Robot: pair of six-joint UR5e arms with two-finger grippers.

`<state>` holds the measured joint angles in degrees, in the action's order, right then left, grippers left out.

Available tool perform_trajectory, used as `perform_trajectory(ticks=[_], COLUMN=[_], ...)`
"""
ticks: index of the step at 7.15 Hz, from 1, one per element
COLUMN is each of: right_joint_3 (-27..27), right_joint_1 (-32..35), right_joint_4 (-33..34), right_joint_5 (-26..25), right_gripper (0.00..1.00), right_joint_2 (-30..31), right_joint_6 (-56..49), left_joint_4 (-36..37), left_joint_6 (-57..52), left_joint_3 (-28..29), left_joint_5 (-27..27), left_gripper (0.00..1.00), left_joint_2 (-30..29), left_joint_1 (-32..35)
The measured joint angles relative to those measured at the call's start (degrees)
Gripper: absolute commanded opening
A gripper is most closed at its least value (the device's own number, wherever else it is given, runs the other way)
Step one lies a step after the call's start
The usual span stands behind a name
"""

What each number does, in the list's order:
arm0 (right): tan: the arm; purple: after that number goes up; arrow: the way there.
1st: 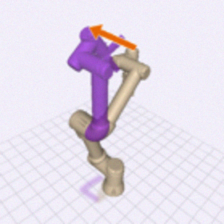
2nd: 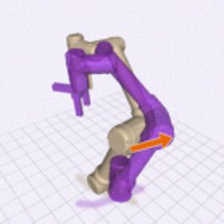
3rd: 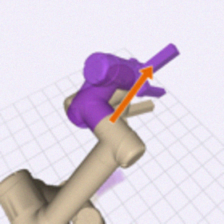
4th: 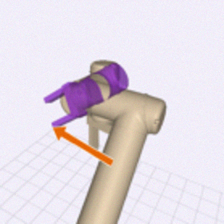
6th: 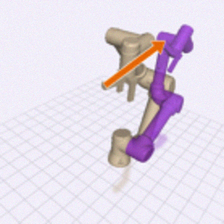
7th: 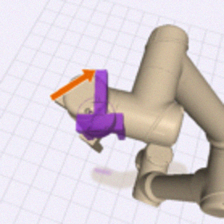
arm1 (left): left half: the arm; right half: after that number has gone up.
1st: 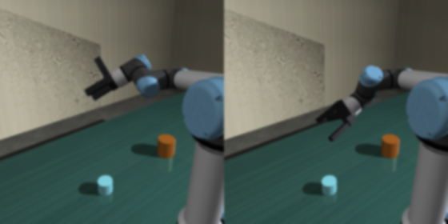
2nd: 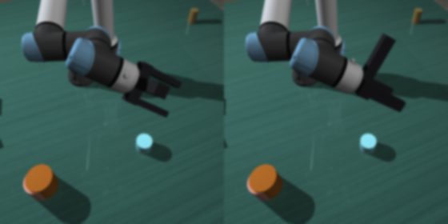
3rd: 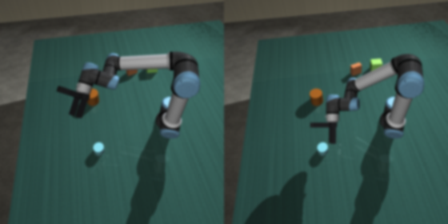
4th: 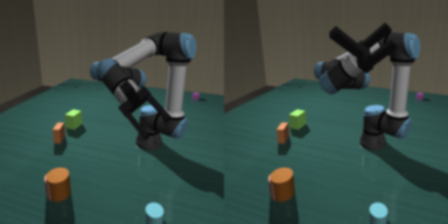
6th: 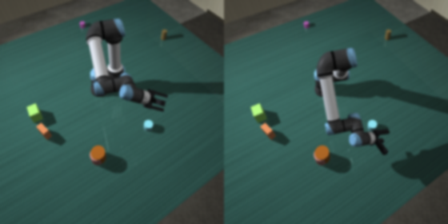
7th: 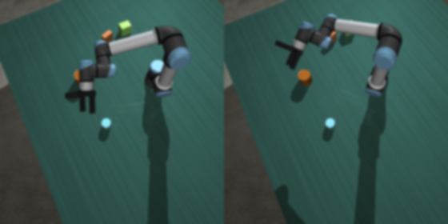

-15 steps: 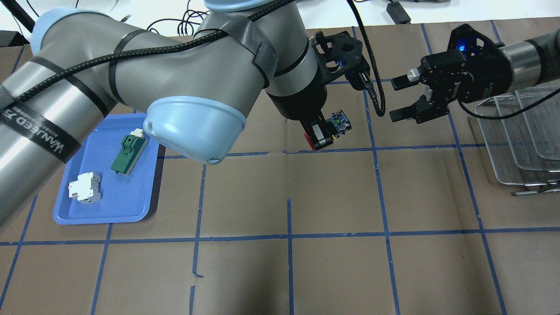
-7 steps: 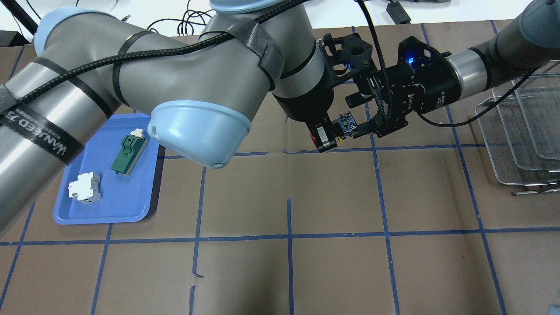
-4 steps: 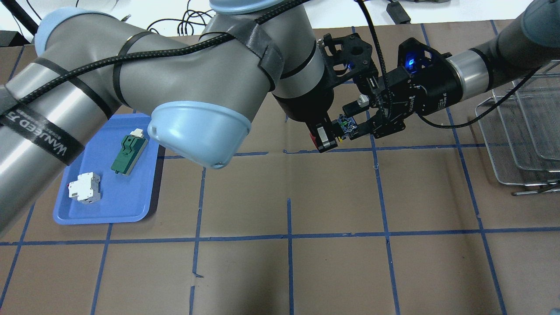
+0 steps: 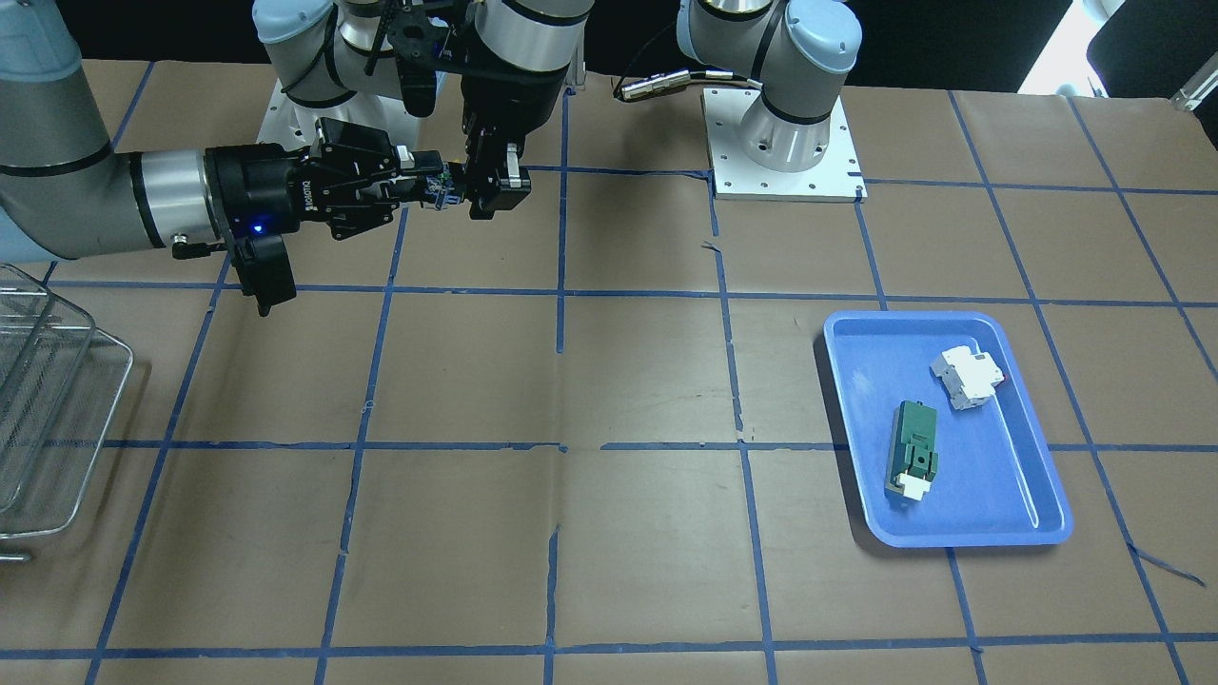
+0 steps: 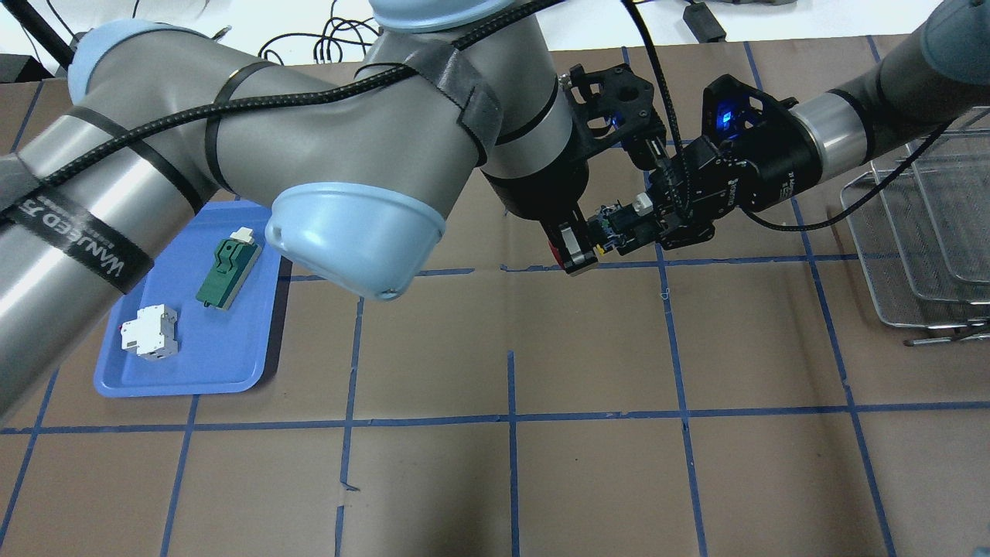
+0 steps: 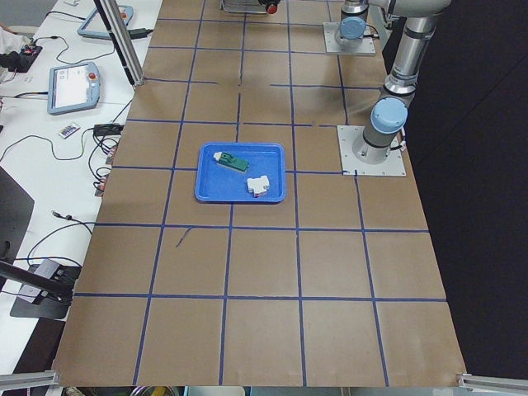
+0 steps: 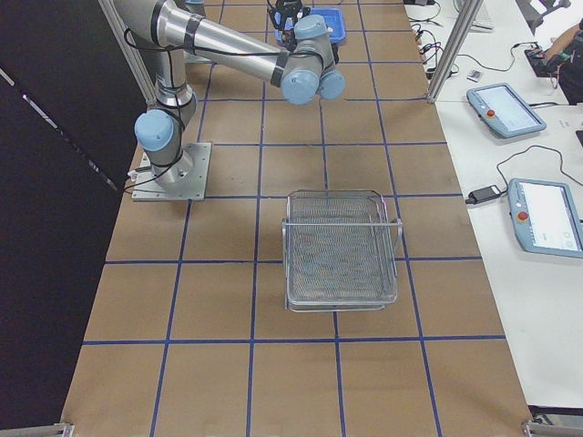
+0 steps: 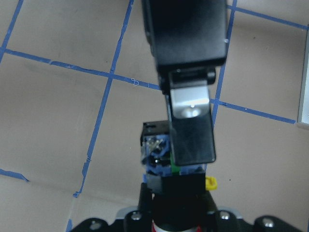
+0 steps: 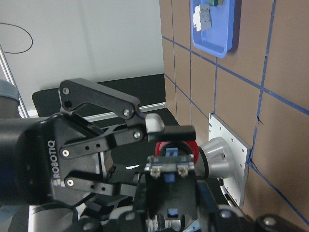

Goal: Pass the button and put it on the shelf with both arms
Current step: 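Open the left gripper and pull it back while the right gripper carries the button away, then drop the button into the mesh basket with the right gripper while the left arm retracts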

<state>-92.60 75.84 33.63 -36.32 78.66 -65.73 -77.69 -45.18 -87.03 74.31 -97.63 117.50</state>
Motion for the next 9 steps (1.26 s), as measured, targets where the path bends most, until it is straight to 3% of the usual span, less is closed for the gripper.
perform_trajectory(ticks=[3,5,9], right_joint_3=[0.7,1.0,3.9], right_joint_1=[-1.1,-5.0,-9.4], right_joint_4=[1.0,7.8,38.6], right_joint_5=[-0.1,-3.8,-31.7], right_gripper=[0.19,0.19,0.19], right_joint_2=[0.0,0.1,0.7], right_joint_6=[0.4,1.4,13.1], left_joint_4=[-0.1,-2.8,-14.8], left_joint_6=[1.0,2.3,10.3], left_joint_3=[-0.2,0.0,1.3], left_joint_5=[-0.2,0.0,1.5], left_gripper=[1.00,1.00,1.00], left_joint_2=[0.3,1.6,3.6], left_joint_1=[0.0,-1.4,-18.3])
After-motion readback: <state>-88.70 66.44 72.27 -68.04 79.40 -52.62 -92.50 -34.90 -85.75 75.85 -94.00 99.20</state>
